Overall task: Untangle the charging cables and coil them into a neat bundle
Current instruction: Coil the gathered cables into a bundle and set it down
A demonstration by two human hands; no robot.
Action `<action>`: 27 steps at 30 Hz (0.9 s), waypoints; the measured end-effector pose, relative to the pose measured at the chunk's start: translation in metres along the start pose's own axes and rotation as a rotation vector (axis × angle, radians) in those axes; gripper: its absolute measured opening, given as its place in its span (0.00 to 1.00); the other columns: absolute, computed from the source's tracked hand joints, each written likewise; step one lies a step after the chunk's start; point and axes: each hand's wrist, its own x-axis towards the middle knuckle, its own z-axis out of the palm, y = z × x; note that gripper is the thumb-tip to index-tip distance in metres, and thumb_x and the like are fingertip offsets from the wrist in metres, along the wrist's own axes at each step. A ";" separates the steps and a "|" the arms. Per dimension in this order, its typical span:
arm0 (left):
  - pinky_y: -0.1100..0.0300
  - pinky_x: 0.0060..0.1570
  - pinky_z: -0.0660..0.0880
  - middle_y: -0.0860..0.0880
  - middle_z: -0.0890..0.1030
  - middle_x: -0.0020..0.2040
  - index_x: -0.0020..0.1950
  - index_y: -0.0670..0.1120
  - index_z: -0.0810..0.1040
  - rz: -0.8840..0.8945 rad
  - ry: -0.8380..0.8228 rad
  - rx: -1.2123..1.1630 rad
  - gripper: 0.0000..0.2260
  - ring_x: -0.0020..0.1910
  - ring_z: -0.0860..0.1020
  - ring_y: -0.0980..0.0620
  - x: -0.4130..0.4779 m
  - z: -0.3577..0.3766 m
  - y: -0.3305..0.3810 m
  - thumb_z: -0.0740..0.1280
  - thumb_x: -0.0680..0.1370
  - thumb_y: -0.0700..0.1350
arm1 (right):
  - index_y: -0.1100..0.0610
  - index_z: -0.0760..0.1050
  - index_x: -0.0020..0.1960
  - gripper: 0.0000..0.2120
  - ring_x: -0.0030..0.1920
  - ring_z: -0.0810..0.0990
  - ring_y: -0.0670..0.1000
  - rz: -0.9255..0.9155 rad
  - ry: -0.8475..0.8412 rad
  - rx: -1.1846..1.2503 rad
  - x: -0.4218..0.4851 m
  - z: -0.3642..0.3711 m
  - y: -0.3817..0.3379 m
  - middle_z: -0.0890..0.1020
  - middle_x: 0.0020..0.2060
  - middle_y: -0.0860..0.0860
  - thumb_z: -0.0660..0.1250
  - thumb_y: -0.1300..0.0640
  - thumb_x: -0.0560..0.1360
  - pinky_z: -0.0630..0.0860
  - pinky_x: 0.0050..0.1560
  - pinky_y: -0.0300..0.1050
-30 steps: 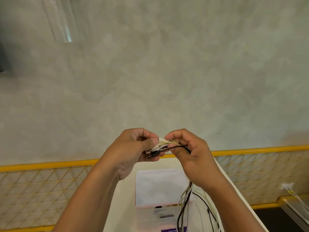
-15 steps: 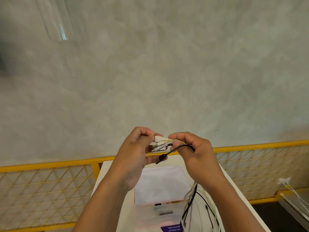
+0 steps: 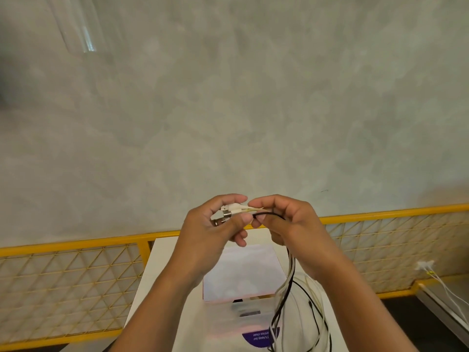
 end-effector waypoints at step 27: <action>0.55 0.64 0.74 0.60 0.78 0.64 0.76 0.62 0.62 -0.161 -0.490 0.649 0.44 0.65 0.75 0.58 0.008 -0.017 0.000 0.76 0.63 0.67 | 0.54 0.86 0.52 0.08 0.30 0.77 0.36 0.069 -0.213 -0.356 -0.001 0.000 -0.001 0.86 0.36 0.47 0.68 0.57 0.80 0.68 0.34 0.30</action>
